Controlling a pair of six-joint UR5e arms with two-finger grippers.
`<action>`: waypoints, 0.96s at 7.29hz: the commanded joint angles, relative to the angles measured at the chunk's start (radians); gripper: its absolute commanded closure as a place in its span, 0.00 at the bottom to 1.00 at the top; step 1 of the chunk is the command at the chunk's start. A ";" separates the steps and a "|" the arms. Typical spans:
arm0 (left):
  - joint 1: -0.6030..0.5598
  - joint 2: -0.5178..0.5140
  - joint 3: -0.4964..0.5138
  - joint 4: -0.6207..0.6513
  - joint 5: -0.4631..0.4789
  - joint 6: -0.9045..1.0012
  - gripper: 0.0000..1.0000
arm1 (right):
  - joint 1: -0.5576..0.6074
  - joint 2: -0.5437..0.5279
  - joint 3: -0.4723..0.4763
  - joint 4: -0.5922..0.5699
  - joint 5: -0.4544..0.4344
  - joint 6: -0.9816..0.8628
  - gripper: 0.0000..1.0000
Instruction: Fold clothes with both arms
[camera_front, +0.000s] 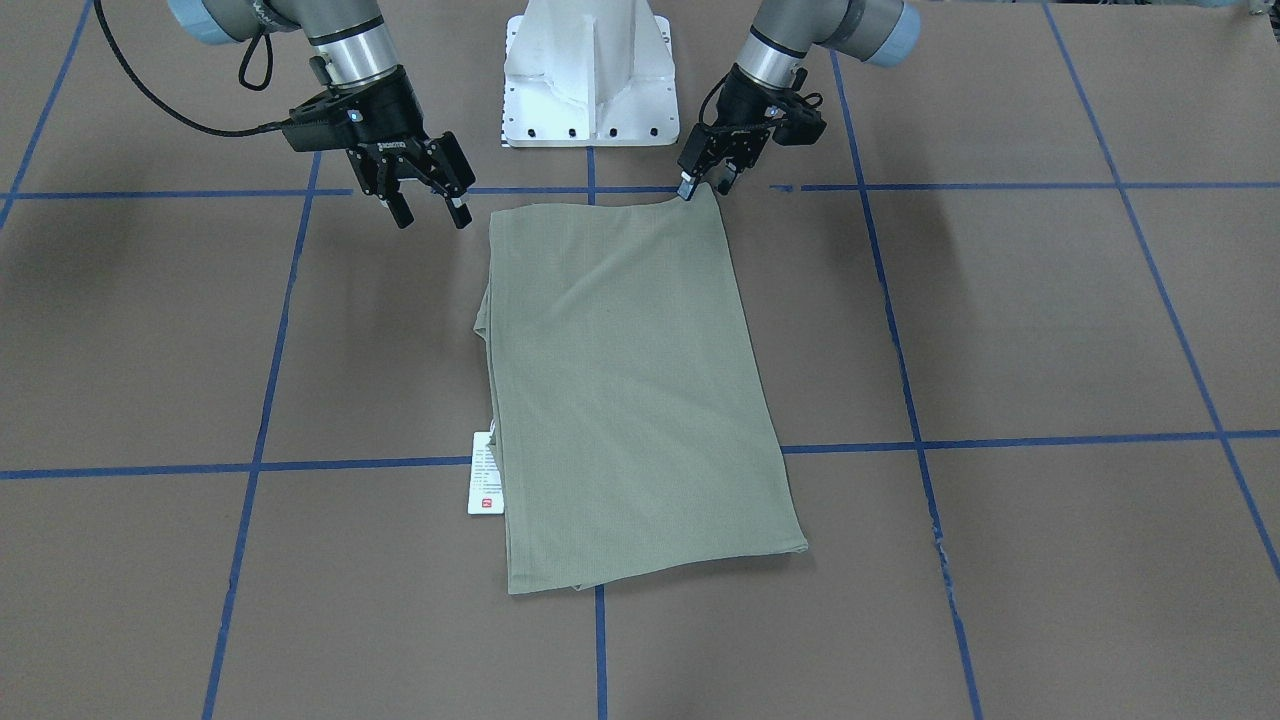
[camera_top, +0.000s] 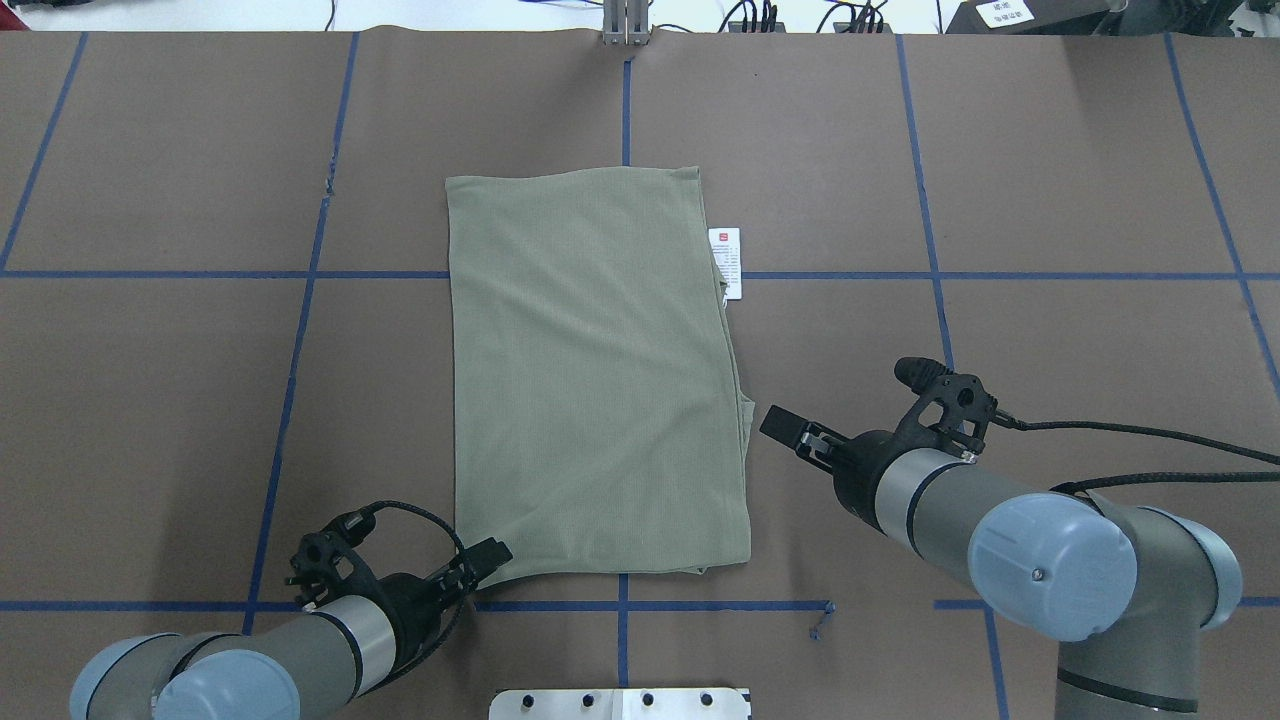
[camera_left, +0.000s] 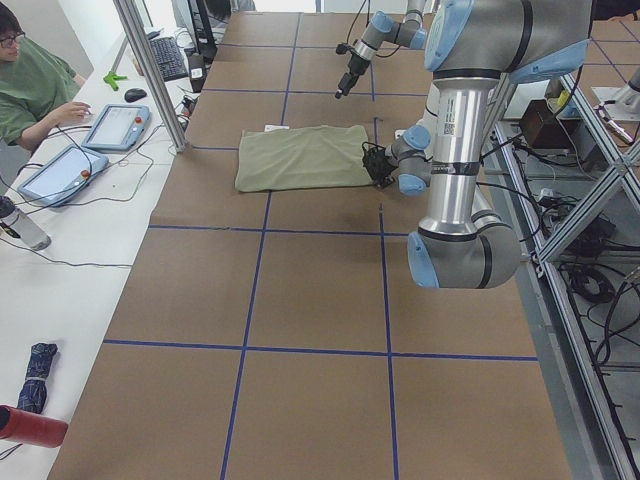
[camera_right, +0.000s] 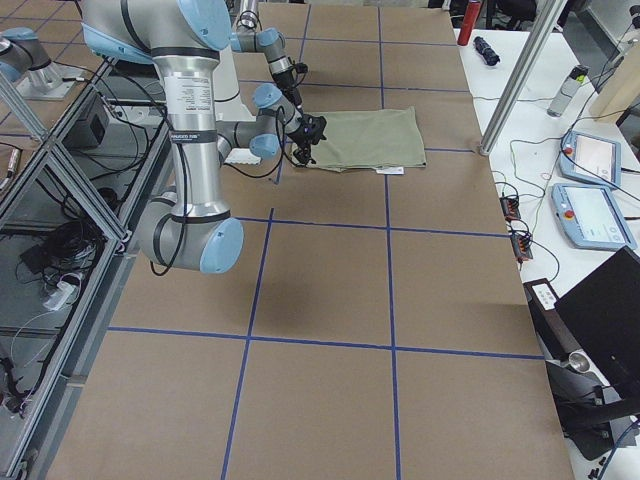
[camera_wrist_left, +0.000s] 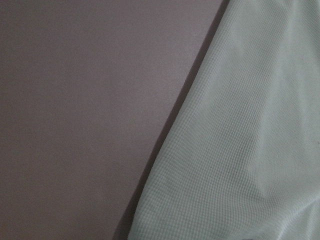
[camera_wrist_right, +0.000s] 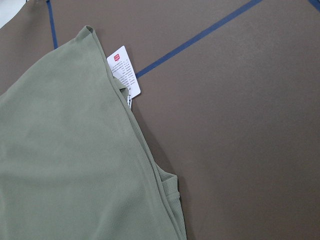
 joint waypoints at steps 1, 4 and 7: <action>0.000 -0.004 0.006 0.000 0.001 0.000 0.47 | -0.005 -0.001 0.000 0.000 -0.001 0.001 0.00; -0.003 -0.002 -0.003 0.000 0.001 0.015 1.00 | -0.017 0.002 -0.006 -0.002 -0.013 0.001 0.00; -0.011 -0.002 -0.009 0.000 0.001 0.015 1.00 | -0.094 0.115 0.003 -0.258 -0.036 0.267 0.17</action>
